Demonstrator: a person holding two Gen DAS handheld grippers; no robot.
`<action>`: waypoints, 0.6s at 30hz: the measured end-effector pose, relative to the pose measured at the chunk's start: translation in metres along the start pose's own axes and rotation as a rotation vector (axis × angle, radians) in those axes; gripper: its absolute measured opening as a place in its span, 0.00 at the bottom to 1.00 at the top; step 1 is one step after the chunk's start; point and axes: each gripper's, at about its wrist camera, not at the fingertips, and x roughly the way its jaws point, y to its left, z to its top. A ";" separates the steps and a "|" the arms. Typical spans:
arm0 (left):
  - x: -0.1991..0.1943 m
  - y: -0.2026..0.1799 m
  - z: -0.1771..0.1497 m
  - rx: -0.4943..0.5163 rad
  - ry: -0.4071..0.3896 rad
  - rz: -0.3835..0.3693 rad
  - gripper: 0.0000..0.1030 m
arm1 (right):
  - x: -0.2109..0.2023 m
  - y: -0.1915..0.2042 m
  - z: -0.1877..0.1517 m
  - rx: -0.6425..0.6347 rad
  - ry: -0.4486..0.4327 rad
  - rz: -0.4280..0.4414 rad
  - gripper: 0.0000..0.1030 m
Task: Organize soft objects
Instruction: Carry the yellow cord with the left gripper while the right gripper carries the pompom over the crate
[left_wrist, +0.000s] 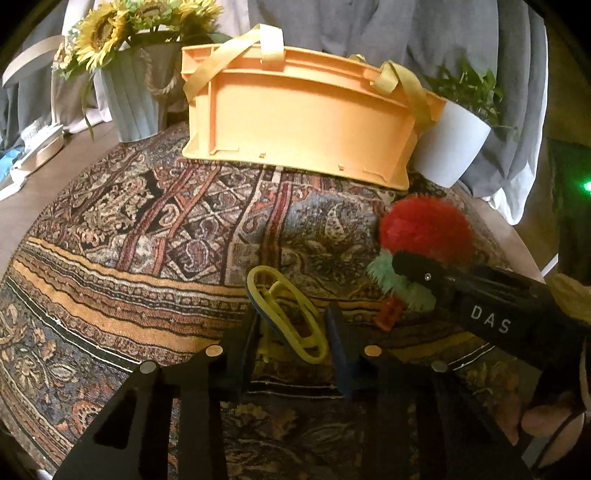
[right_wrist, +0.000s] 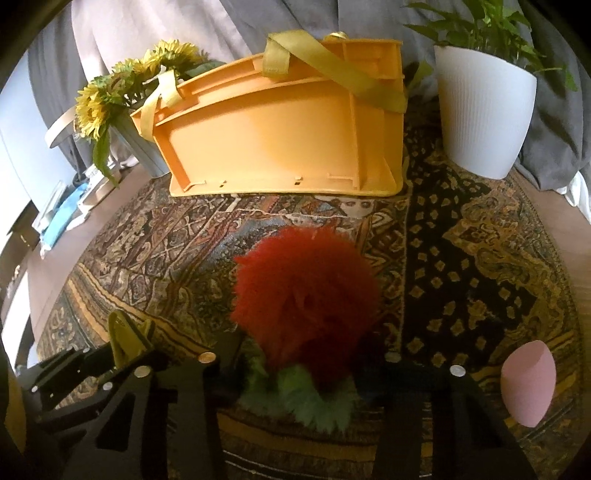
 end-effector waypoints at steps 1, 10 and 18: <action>-0.001 -0.001 0.001 0.001 -0.003 -0.001 0.33 | -0.001 0.000 0.000 -0.001 -0.001 0.001 0.39; -0.013 -0.002 0.012 0.010 -0.050 0.007 0.33 | -0.013 0.001 0.003 0.000 -0.040 0.011 0.37; -0.033 -0.004 0.027 0.024 -0.106 0.012 0.33 | -0.035 0.005 0.014 -0.002 -0.091 0.015 0.37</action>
